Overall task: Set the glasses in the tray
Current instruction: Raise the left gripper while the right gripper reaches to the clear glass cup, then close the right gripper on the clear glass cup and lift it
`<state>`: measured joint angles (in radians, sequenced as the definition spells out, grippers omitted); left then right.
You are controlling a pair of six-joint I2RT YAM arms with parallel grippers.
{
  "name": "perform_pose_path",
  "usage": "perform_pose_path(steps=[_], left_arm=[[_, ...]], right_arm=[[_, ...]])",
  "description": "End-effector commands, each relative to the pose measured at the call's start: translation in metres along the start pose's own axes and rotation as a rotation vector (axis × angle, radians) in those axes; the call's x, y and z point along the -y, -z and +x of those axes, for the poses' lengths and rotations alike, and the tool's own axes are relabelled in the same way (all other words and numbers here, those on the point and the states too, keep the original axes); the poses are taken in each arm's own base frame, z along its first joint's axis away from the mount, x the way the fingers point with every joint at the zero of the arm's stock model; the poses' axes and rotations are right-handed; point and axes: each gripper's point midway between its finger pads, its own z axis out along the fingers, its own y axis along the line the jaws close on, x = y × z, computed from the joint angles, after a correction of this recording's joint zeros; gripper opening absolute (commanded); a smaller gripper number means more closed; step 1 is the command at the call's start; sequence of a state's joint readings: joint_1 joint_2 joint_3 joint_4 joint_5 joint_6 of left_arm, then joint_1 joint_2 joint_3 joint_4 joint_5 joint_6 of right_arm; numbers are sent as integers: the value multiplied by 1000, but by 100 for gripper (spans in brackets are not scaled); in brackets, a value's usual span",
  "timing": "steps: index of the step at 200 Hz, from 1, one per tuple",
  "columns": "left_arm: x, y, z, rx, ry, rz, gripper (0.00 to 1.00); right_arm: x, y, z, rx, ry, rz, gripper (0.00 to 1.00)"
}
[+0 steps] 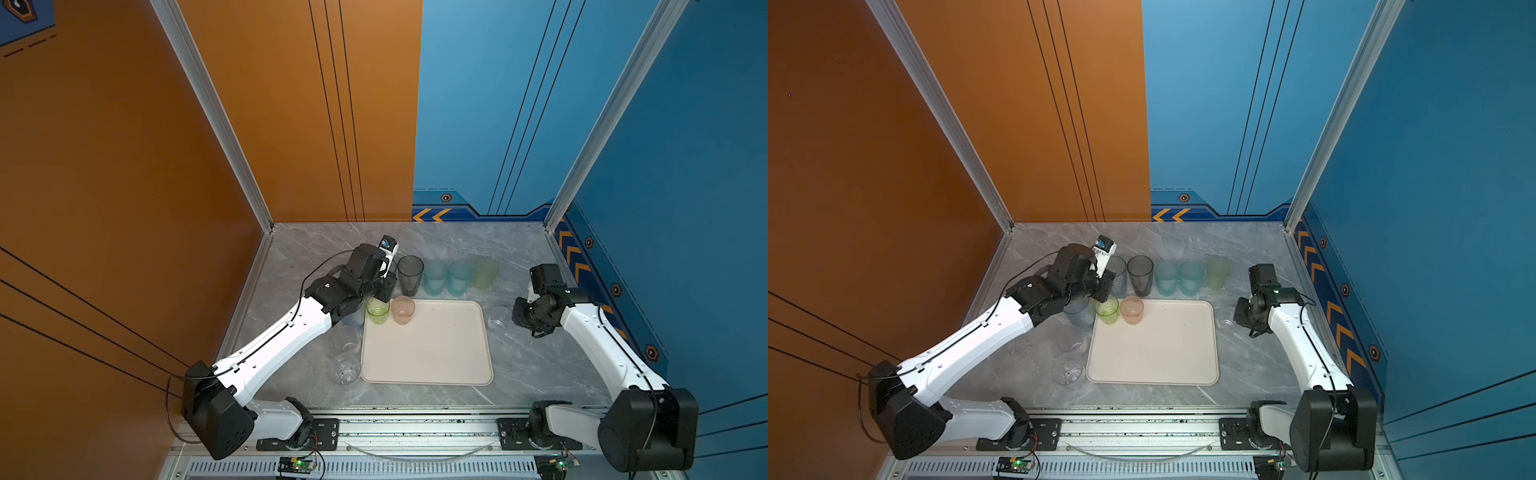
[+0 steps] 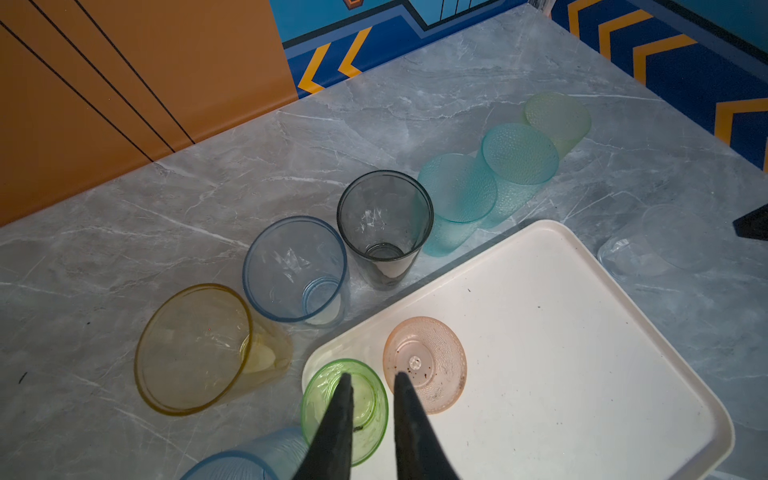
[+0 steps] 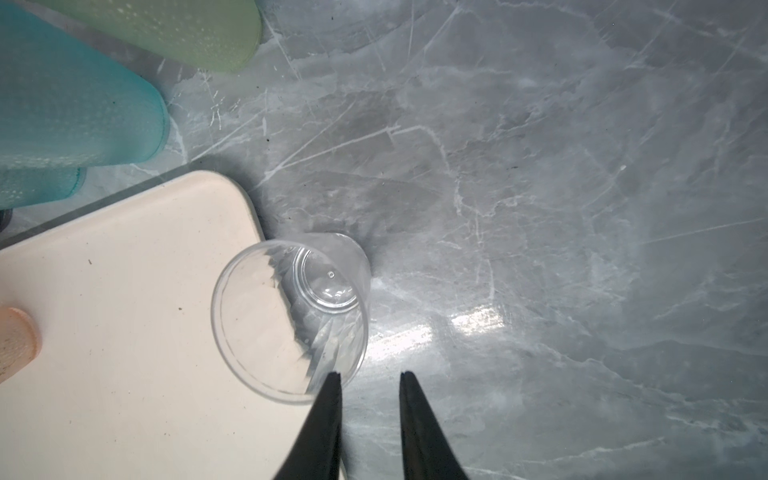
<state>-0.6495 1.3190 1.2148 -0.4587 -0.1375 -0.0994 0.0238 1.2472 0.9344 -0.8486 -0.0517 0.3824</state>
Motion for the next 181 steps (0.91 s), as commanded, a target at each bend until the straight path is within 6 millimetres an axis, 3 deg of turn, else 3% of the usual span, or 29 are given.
perform_pose_path(steps=[1,57,181], left_arm=[[-1,4,1,17,26,23,21],[-12,2,5,11,42,15,21],[-21,-11,14,-15,67,34,20]], right_arm=[[-3,-10,-3,-5,-11,-1,23],[-4,-26,-6,-35,-15,12,20],[-9,-39,-6,-64,-3,27,10]])
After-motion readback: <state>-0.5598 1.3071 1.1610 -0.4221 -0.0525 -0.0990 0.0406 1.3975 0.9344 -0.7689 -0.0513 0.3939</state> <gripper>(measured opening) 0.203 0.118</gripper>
